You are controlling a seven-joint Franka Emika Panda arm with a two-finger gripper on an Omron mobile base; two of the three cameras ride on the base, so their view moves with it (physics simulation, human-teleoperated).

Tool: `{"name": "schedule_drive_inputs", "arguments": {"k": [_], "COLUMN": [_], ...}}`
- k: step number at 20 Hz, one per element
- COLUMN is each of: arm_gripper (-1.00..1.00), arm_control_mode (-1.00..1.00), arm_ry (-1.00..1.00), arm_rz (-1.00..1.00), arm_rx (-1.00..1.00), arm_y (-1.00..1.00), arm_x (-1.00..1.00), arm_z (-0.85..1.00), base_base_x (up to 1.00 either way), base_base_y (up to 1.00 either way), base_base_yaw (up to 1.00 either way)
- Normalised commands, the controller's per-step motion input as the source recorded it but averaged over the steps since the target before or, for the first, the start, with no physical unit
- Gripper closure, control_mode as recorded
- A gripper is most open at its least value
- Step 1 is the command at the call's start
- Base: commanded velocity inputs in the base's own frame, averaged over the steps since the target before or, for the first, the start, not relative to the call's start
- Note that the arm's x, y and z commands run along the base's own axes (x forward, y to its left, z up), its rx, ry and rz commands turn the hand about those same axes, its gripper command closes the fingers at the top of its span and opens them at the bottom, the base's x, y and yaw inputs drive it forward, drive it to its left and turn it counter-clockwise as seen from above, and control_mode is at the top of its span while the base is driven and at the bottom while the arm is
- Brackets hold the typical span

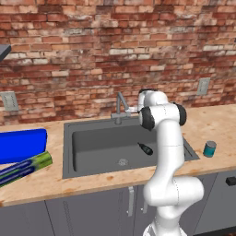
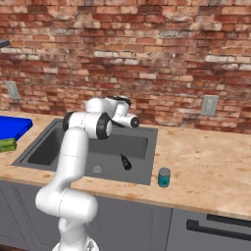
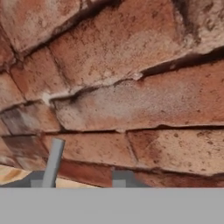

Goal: Pick up all produce items and place them in the sink. Turn on the sink faucet to wash them. Then turn the sink off and put them in the tray.

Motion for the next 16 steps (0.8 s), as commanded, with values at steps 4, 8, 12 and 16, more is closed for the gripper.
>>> {"name": "schedule_drive_inputs", "arguments": {"k": [4,8,12,16], "arm_gripper": [1.0,1.0,1.0,1.0], "arm_control_mode": [-1.0,-1.0,-1.0,-1.0], "arm_ry": [0.03,0.05,0.08,0.11], "arm_rz": [0.0,0.0,0.0,0.0], "arm_rx": [0.08,0.06,0.02,0.01], "arm_y": [-0.72,-0.7,-0.65,-0.65], "arm_x": [0.0,0.0,0.0,0.0], "arm_z": [-0.51,-0.54,-0.59,-0.68], "base_base_x": [0.0,0.0,0.0,0.0], "base_base_y": [0.0,0.0,0.0,0.0], "base_base_yaw": [0.0,0.0,0.0,0.0]}}
